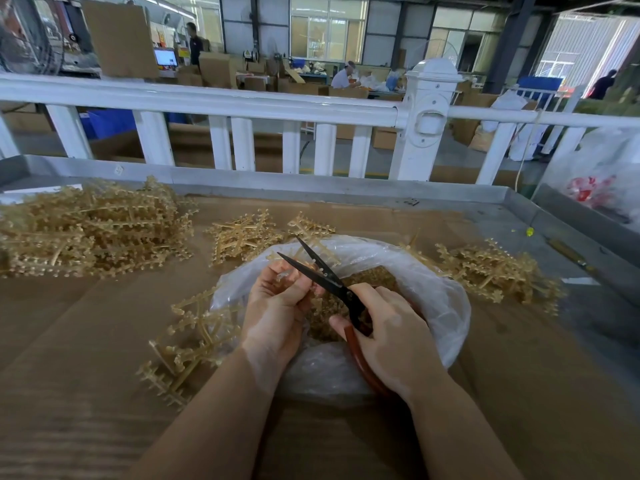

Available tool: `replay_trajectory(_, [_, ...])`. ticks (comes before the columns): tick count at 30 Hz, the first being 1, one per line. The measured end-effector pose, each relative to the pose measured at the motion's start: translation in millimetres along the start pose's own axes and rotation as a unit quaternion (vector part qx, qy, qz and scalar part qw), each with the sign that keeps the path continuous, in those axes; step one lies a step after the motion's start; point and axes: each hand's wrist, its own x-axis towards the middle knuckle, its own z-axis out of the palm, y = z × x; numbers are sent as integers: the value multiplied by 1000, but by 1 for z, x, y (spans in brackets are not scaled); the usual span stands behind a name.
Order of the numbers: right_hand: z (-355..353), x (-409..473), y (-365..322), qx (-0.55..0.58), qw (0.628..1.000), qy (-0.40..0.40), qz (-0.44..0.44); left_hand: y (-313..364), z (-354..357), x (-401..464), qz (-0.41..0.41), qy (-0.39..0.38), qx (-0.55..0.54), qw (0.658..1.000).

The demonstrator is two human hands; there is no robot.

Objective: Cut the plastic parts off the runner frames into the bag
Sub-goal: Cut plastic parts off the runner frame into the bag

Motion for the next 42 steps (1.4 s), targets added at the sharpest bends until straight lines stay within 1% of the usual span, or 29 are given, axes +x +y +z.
replay_trajectory(3, [-1, 1, -1, 0, 1000, -2, -7, -1, -1, 1, 3, 6, 2, 1000])
replay_trajectory(7, [-3, 2, 0, -14, 1000, -7, -17, -2, -1, 2, 0, 7, -24, 1000])
replay_trajectory(11, [-4, 2, -1, -11, 1000, -1, -18, -2, -2, 2, 0, -6, -42, 999])
replay_trajectory(16, [-5, 2, 0, -18, 1000, -9, -18, -2, -3, 1, -7, -21, -32, 999])
replay_trajectory(22, [-4, 1, 0, -19, 1000, 1, -21, -2, -8, 5, -25, -6, -41, 999])
replay_trajectory(25, [-4, 0, 0, -19, 999, 11, -24, -2, -7, 5, -25, 17, -46, 998])
replay_trajectory(29, [-3, -1, -1, -22, 999, 32, -27, -2, -5, 3, -25, 22, -38, 999])
replay_trajectory(33, [-2, -2, -1, -33, 998, 49, -17, -3, -3, 1, -21, 2, -5, 1000])
replay_trajectory(37, [-1, -2, 0, -33, 999, 29, -10, -3, -3, -1, -23, -35, 11, 999])
replay_trajectory(42, [0, -2, 0, -18, 1000, 18, -5, -4, -6, 1, -33, -46, 24, 998])
